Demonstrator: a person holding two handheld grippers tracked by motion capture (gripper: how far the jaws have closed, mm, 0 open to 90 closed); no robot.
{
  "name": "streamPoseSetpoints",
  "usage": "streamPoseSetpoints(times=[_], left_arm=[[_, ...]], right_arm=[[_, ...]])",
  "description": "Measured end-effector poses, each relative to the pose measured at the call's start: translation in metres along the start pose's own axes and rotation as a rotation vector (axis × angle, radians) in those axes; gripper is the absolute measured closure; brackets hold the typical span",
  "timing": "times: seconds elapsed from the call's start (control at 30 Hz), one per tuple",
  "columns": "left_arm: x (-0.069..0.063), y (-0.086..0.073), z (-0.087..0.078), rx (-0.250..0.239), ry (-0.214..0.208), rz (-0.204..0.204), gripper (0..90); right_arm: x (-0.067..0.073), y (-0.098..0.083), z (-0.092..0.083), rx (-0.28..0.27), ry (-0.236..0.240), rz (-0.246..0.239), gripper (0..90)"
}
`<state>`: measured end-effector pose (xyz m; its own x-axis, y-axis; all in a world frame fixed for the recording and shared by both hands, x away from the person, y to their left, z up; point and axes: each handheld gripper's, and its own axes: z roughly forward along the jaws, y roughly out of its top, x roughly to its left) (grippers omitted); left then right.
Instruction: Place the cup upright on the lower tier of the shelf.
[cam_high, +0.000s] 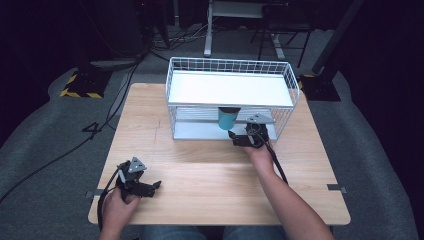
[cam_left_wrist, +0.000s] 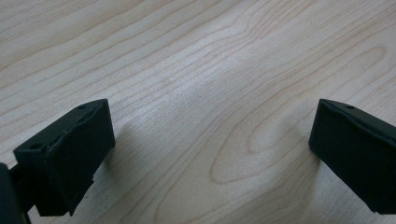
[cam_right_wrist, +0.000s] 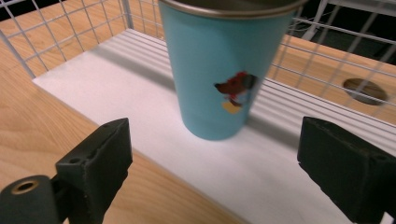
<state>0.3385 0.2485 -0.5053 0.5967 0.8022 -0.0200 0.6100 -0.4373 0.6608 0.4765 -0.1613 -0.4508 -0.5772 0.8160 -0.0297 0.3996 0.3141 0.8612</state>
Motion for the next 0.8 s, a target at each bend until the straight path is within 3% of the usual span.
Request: streamPoseSetpoints(times=[0.27, 0.4, 0.8], left_arm=[[0.0, 0.0, 0.0, 0.001, -0.001, 0.0, 0.7], [0.0, 0.0, 0.0, 0.0, 0.0, 0.0, 0.7], [0.0, 0.0, 0.0, -0.002, 0.001, -0.003, 0.7]], right_arm=[[-0.011, -0.003, -0.034, -0.008, 0.059, 0.02, 10.7], [-0.014, -0.004, -0.052, -0.013, 0.086, -0.01, 10.8], [-0.039, -0.017, -0.104, -0.02, 0.134, -0.008, 14.5]])
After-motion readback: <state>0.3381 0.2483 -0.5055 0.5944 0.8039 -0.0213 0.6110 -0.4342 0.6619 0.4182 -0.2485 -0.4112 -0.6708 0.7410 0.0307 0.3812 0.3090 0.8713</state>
